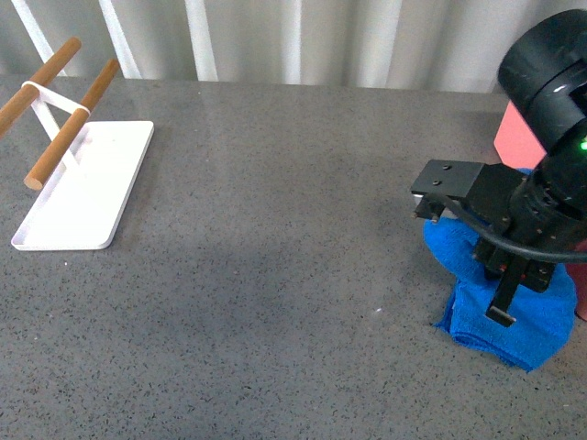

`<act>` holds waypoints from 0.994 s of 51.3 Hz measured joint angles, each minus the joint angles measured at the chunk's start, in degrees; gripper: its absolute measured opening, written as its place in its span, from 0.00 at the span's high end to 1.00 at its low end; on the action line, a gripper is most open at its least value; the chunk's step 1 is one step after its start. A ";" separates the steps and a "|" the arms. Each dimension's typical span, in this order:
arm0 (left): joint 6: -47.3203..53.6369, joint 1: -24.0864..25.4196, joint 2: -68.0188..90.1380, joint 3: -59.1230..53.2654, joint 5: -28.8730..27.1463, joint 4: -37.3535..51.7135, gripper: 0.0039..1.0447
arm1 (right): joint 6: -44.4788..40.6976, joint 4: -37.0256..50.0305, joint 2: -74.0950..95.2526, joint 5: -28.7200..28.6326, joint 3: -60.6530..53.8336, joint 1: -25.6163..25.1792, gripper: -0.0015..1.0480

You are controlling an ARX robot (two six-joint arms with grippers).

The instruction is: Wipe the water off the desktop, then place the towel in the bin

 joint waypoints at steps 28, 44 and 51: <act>0.00 0.00 0.00 0.00 -0.02 0.00 0.06 | 9.55 -1.97 20.33 5.57 30.86 6.84 0.94; 0.00 0.00 0.00 0.00 -0.02 0.00 0.06 | 15.63 -2.78 22.75 -3.78 36.61 14.43 0.94; 0.00 0.00 0.00 0.00 -0.02 0.00 0.06 | 17.29 -1.36 19.93 -6.91 31.43 16.33 0.94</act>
